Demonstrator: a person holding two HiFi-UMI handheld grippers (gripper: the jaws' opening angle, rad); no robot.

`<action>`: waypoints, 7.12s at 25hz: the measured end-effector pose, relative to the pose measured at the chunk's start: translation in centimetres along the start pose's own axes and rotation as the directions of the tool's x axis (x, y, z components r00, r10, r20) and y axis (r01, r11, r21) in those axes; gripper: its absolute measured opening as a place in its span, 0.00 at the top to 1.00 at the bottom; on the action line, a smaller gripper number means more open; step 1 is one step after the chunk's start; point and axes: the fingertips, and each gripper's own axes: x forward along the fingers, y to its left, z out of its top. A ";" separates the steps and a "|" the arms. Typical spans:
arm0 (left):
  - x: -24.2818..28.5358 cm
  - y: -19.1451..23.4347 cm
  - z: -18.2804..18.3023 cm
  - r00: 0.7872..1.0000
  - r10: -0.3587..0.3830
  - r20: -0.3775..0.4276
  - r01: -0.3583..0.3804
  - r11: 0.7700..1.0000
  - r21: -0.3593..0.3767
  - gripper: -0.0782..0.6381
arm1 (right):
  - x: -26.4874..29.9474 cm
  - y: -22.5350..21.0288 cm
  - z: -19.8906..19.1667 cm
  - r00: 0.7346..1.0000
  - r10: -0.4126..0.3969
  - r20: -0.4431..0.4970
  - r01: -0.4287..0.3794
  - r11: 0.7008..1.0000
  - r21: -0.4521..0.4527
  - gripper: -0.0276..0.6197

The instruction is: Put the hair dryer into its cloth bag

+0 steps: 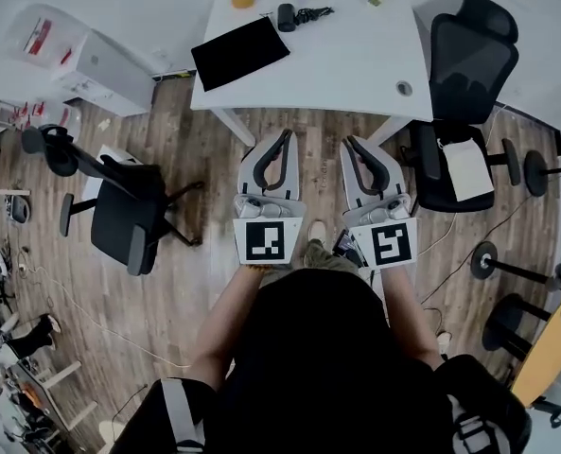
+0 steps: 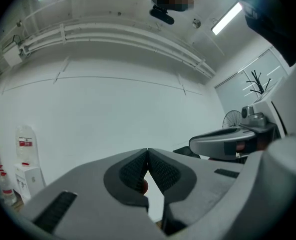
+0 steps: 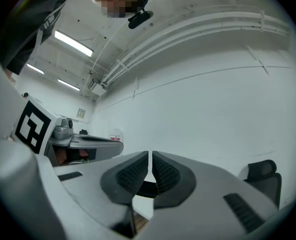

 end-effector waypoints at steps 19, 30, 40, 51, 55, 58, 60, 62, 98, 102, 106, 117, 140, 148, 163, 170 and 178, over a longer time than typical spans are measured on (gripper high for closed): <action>6.0 4.0 -2.0 0.999 0.022 0.030 -0.021 1.000 -0.023 0.86 | 8.1 -2.2 -1.6 0.999 0.040 -0.013 -0.041 0.999 -0.033 0.91; 10.9 9.0 -3.6 0.999 -0.030 0.017 0.030 0.999 -0.036 0.86 | 14.9 -3.0 -2.6 0.999 -0.001 -0.034 0.000 0.999 -0.038 0.91; 15.8 13.7 -5.2 0.997 -0.074 0.022 0.075 0.996 -0.051 0.86 | 21.6 -3.4 -3.9 0.999 -0.019 -0.049 0.016 0.998 -0.062 0.91; 20.4 18.7 -7.4 0.991 -0.136 0.017 0.136 0.988 -0.078 0.86 | 27.9 -3.7 -5.6 0.993 -0.060 -0.102 0.051 0.995 -0.084 0.91; 21.5 19.7 -8.4 0.988 -0.155 -0.008 0.154 0.985 -0.081 0.86 | 29.3 -3.8 -6.4 0.988 -0.064 -0.139 0.053 0.995 -0.081 0.89; 22.3 20.1 -9.6 0.985 -0.167 -0.051 0.162 0.983 -0.088 0.86 | 30.1 -4.0 -7.1 0.985 -0.046 -0.165 0.032 0.996 -0.083 0.78; 22.9 20.1 -10.5 0.980 -0.180 -0.084 0.173 0.981 -0.083 0.86 | 30.5 -4.4 -7.6 0.983 -0.037 -0.182 0.022 0.996 -0.082 0.74; 23.6 20.0 -11.2 0.977 -0.188 -0.103 0.179 0.980 -0.085 0.86 | 30.9 -5.0 -8.3 0.979 -0.034 -0.203 0.021 0.998 -0.065 0.71; 36.6 19.1 -26.8 0.860 0.024 -0.510 -0.057 0.997 -0.050 0.86 | 36.6 -23.2 -21.8 0.915 0.228 -0.333 -0.187 0.971 0.153 0.57; 36.7 19.2 -28.2 0.830 0.029 -0.557 -0.068 0.996 -0.049 0.86 | 36.7 -24.1 -22.3 0.912 0.245 -0.328 -0.200 0.966 0.165 0.57; 36.7 18.9 -29.8 0.803 -0.005 -0.596 -0.032 0.998 -0.051 0.86 | 36.6 -25.8 -23.4 0.914 0.219 -0.341 -0.171 0.971 0.165 0.57; 38.4 19.0 -37.4 0.723 -0.042 -0.689 -0.017 0.997 -0.078 0.86 | 36.0 -30.4 -25.4 0.910 0.154 -0.386 -0.119 0.986 0.114 0.57; 40.5 19.8 -51.9 0.545 -0.106 -0.832 -0.186 0.952 -0.244 0.67 | 34.8 -26.4 -31.0 0.849 0.173 -0.499 -0.099 0.980 0.172 0.57; 40.3 19.5 -53.3 0.497 -0.106 -0.861 -0.190 0.955 -0.227 0.80 | 35.3 -26.0 -31.0 0.849 0.178 -0.498 -0.101 0.979 0.178 0.57; 36.3 17.6 -44.9 0.655 -0.200 -0.728 -0.132 0.919 -0.371 0.84 | 37.1 -22.2 -34.5 0.805 0.369 -0.464 -0.180 0.898 0.401 0.57; 32.8 16.3 -40.0 0.712 -0.272 -0.648 -0.085 0.882 -0.464 0.84 | 38.7 -15.5 -37.7 0.740 0.575 -0.351 -0.176 0.668 0.724 0.58; 30.3 16.0 -37.1 0.747 -0.299 -0.594 -0.053 0.863 -0.502 0.84 | 38.7 -9.8 -38.2 0.675 0.698 -0.240 -0.155 0.452 0.879 0.66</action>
